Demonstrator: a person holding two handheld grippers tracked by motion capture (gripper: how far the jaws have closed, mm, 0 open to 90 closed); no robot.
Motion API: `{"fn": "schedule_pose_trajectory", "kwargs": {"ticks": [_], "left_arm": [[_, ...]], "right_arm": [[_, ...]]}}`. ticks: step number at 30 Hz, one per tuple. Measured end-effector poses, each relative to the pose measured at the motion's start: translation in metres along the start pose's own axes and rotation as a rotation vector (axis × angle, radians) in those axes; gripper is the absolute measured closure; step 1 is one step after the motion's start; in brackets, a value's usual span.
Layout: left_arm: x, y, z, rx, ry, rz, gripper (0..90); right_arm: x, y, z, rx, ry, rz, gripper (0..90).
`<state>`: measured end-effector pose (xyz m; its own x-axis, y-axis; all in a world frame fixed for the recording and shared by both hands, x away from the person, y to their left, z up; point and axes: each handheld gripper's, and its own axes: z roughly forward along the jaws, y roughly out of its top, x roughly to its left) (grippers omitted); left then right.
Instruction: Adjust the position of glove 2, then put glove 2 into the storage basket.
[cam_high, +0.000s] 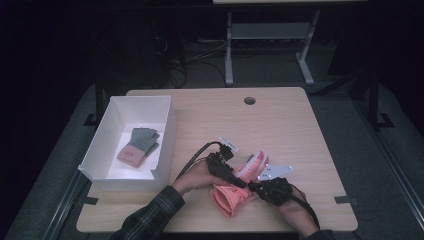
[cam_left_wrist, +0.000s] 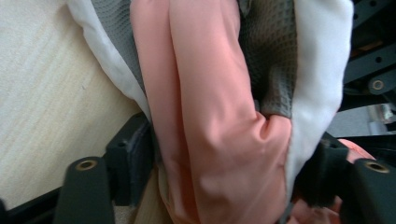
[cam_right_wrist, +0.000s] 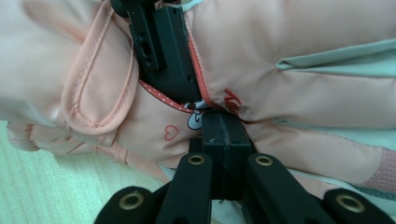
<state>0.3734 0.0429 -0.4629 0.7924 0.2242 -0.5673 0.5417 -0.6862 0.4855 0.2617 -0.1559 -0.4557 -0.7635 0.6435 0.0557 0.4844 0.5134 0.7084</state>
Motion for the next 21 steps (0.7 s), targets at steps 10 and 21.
{"fn": "schedule_pose_trajectory", "kwargs": {"ticks": [10,21], "left_arm": [[0.005,-0.001,-0.003,0.002,-0.039,-0.028,56.6],[-0.004,0.001,-0.012,-0.045,-0.013,-0.037,63.2]], "right_arm": [[-0.003,-0.001,0.0,-0.013,0.017,0.011,90.0],[-0.008,-0.008,-0.032,-0.106,0.03,0.051,62.4]]}}
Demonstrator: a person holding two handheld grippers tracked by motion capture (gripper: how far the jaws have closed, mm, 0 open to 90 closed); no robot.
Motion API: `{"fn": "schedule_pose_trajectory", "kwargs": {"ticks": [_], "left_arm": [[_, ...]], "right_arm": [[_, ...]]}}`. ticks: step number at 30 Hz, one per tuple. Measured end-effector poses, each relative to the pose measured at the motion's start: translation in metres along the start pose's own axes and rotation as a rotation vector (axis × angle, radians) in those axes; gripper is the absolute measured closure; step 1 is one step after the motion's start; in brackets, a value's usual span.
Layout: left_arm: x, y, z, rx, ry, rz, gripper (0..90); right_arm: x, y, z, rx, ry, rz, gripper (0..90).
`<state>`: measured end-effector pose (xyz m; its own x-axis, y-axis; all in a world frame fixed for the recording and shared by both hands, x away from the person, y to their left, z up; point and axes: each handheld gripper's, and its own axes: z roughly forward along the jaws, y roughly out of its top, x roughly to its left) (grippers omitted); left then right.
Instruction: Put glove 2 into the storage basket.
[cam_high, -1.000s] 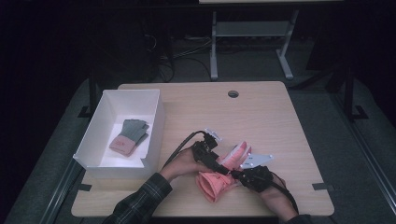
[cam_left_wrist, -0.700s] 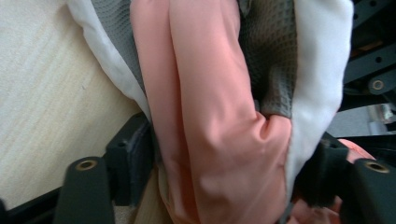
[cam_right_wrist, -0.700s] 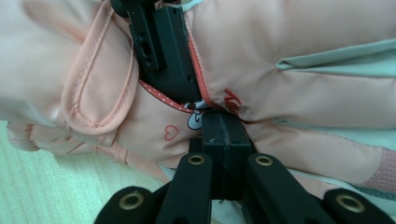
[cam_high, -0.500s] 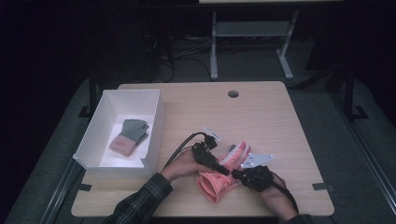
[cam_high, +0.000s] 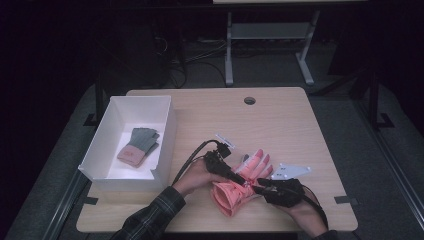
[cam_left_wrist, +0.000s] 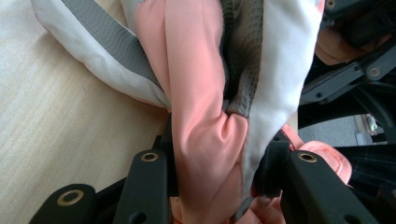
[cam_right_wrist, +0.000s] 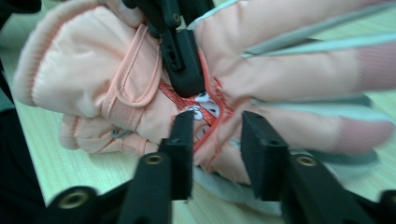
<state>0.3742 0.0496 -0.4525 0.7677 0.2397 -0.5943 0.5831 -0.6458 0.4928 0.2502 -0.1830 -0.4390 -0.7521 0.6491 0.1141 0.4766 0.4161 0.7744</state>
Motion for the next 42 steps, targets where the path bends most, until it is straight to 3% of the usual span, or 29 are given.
{"fn": "schedule_pose_trajectory", "kwargs": {"ticks": [3,6,9,13,19,21,25,32,42], "left_arm": [[-0.002,0.0,-0.006,-0.028,0.018,-0.007,63.6],[-0.005,0.001,-0.017,-0.066,0.048,-0.007,63.9],[-0.007,0.002,-0.029,-0.102,0.069,-0.005,63.8],[-0.009,0.002,-0.04,-0.135,0.088,-0.015,63.8],[-0.016,0.004,-0.051,-0.156,0.125,0.001,63.6],[-0.02,0.006,-0.055,-0.159,0.142,-0.011,63.6],[-0.027,0.009,-0.071,-0.182,0.178,-0.032,63.5],[-0.04,0.017,-0.106,-0.225,0.224,-0.032,63.4],[-0.05,0.016,-0.156,-0.279,0.283,-0.046,63.1]], "right_arm": [[-0.004,-0.002,-0.011,-0.022,-0.002,0.04,54.2],[-0.01,-0.004,-0.019,-0.05,-0.033,0.064,38.4],[-0.015,-0.005,-0.022,-0.071,-0.066,0.09,29.9],[-0.021,-0.007,-0.02,-0.055,-0.081,0.119,17.5],[-0.029,-0.011,-0.012,-0.023,-0.095,0.149,6.8],[-0.031,-0.014,-0.009,-0.01,-0.104,0.16,3.5],[-0.034,-0.017,-0.008,-0.003,-0.116,0.162,3.3],[-0.033,-0.016,-0.006,0.001,-0.118,0.145,3.3],[-0.035,-0.016,-0.01,-0.037,-0.136,0.149,3.6]]}}
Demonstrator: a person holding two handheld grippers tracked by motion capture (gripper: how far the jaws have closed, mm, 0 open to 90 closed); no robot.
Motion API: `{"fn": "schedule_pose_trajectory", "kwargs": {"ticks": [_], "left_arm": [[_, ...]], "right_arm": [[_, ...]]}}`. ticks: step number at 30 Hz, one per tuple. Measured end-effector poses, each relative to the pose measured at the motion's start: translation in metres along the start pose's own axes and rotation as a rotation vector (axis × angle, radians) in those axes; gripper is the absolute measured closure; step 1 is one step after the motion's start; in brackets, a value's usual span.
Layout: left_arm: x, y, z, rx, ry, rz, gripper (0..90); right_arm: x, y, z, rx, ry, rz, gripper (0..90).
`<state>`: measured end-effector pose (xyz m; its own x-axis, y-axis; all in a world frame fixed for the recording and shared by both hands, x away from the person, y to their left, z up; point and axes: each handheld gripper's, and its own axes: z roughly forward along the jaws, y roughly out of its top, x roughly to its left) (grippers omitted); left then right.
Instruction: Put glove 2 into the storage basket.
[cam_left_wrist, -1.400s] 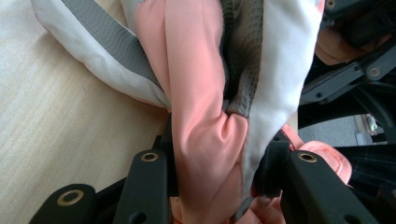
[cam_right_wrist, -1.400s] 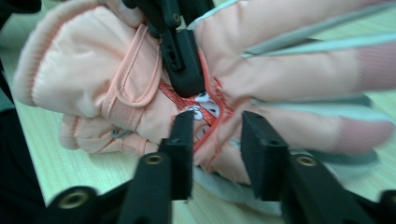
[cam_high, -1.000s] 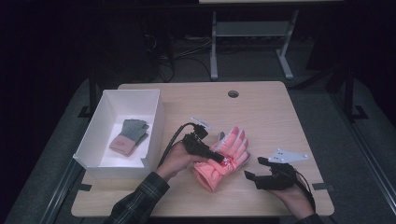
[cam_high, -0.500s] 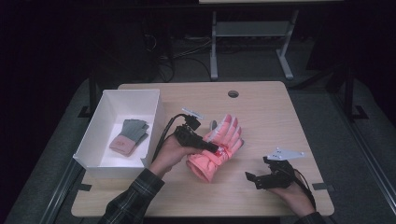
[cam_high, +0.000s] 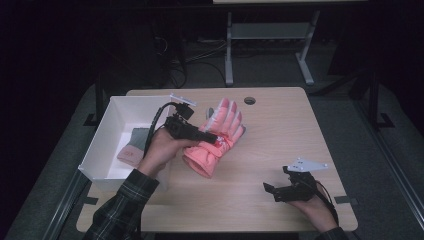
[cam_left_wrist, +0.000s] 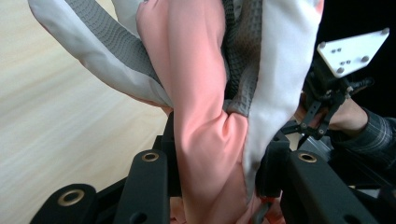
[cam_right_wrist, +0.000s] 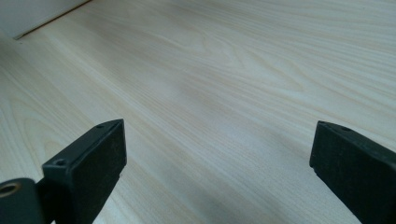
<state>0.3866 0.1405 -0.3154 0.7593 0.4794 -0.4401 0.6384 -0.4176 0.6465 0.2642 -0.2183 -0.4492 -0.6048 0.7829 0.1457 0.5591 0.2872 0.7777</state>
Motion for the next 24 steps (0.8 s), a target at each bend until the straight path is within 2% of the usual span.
{"fn": "schedule_pose_trajectory", "kwargs": {"ticks": [4,7,12,17,24], "left_arm": [[0.003,0.003,-0.021,-0.029,0.038,-0.023,63.1],[0.005,0.007,-0.038,-0.043,0.075,-0.012,63.0],[0.009,0.007,-0.062,-0.082,0.105,-0.024,62.9],[0.015,0.004,-0.087,-0.118,0.143,-0.034,62.9],[0.03,-0.007,-0.124,-0.161,0.196,-0.076,62.9]], "right_arm": [[0.001,0.0,0.002,0.0,-0.014,-0.003,3.6],[0.0,-0.001,0.002,0.012,-0.001,0.001,3.5],[0.0,0.0,0.002,0.009,-0.009,-0.002,3.3],[0.0,0.0,0.003,0.015,-0.008,-0.004,3.3],[0.0,-0.001,0.004,0.026,-0.008,-0.011,3.3]]}}
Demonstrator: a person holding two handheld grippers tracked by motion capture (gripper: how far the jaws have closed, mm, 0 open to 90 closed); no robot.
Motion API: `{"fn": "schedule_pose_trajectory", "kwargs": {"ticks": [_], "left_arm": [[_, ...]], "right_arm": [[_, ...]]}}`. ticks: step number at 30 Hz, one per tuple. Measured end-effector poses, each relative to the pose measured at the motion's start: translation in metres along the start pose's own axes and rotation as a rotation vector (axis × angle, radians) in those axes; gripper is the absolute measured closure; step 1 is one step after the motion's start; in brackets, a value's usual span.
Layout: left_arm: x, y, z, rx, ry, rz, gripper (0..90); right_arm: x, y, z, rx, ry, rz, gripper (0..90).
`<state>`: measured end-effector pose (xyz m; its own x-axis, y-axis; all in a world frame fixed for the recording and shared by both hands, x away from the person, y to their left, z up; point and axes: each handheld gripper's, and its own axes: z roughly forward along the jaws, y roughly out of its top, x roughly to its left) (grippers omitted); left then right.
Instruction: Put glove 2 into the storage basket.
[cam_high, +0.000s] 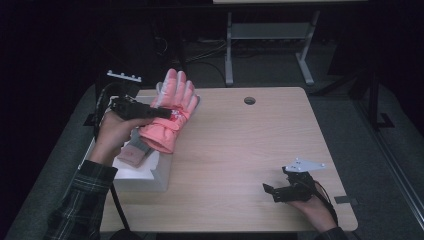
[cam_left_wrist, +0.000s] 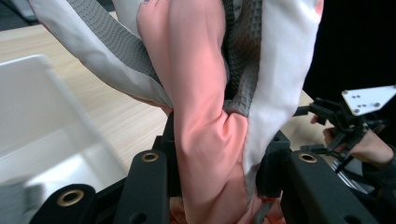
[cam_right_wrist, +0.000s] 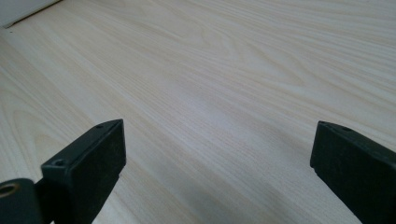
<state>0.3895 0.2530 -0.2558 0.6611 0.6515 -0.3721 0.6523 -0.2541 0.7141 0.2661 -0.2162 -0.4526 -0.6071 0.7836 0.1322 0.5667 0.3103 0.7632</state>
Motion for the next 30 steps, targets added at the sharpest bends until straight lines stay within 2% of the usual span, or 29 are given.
{"fn": "schedule_pose_trajectory", "kwargs": {"ticks": [3,7,15,18,20,23,30], "left_arm": [[0.01,-0.004,-0.012,-0.025,0.015,-0.029,62.9],[0.022,-0.01,-0.025,-0.03,0.053,-0.049,62.9],[0.049,-0.028,-0.044,-0.046,0.103,-0.132,62.9],[0.059,-0.036,-0.041,-0.034,0.128,-0.163,62.9],[0.065,-0.041,-0.036,-0.014,0.13,-0.175,62.9],[0.074,-0.048,-0.024,0.005,0.136,-0.202,62.9],[0.088,-0.062,-0.001,0.054,0.16,-0.236,62.9]], "right_arm": [[0.0,0.0,0.001,0.004,-0.001,-0.003,3.3],[-0.001,0.0,0.0,0.005,0.002,-0.004,3.2],[-0.004,0.001,0.0,0.004,0.012,-0.01,3.3],[-0.003,0.004,0.004,0.006,0.024,-0.015,3.3],[-0.002,0.005,0.005,0.01,0.031,-0.02,3.3],[-0.001,0.005,0.005,0.007,0.033,-0.025,3.3],[-0.001,0.005,0.006,0.006,0.038,-0.028,3.3]]}}
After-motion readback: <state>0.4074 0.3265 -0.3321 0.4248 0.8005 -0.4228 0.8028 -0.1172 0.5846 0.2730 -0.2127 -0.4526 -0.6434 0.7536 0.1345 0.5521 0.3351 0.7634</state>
